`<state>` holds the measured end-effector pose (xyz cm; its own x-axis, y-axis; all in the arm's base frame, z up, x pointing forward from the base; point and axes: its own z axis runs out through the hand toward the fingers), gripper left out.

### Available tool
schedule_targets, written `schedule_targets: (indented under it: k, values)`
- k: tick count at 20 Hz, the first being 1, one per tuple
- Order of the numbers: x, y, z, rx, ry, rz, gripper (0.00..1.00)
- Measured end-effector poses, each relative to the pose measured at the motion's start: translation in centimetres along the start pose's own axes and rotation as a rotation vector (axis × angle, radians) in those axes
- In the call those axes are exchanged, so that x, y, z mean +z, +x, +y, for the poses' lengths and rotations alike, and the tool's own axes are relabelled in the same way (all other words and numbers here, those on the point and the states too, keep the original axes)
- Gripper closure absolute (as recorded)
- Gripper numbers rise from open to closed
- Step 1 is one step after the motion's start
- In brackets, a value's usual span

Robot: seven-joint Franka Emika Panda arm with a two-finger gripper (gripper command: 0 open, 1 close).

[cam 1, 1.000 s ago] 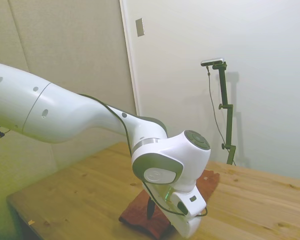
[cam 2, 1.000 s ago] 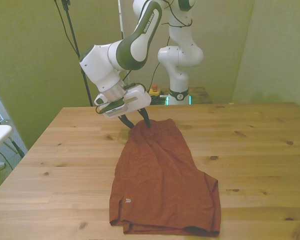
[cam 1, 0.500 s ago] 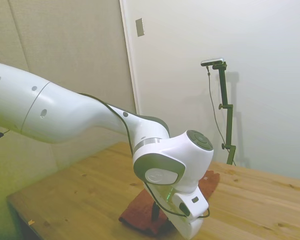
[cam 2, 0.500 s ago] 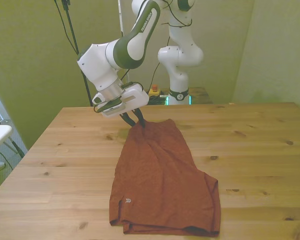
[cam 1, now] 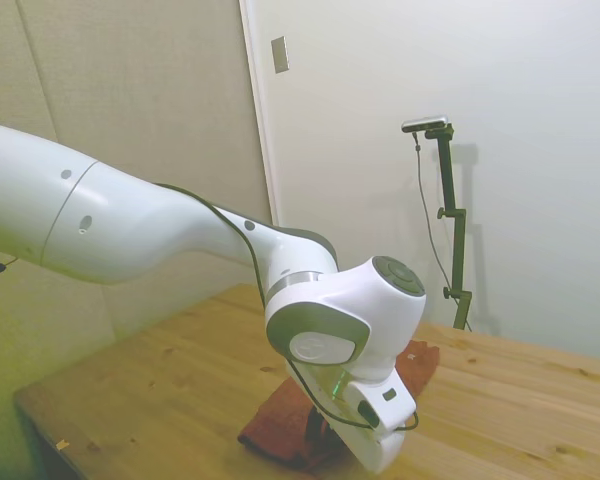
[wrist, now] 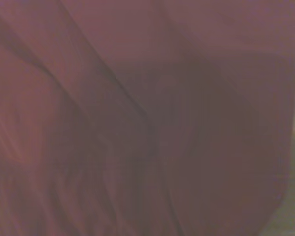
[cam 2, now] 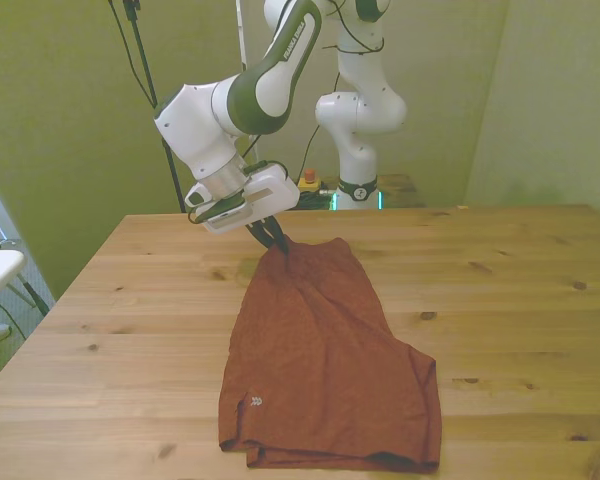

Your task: Unfold the shorts

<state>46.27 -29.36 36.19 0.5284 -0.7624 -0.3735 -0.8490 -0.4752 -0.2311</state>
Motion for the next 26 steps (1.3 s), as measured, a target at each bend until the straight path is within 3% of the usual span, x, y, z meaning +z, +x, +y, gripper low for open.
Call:
schedule_targets:
  k: [5,9,16,21,22,26]
  values:
    - [-1.4,-3.9,-4.8,-0.098,-0.019,0.026,1.00]
    - [-1.5,-8.3,-9.7,-0.164,-0.079,0.057,1.00]
    - [2.2,-16.7,-17.3,-0.311,-0.185,0.080,1.00]
    - [5.2,-20.2,-21.1,-0.375,-0.215,0.084,1.00]
    - [6.0,-20.7,-21.7,-0.382,-0.225,0.083,0.00]
    - [9.1,-21.9,-24.2,-0.412,-0.252,0.072,0.00]
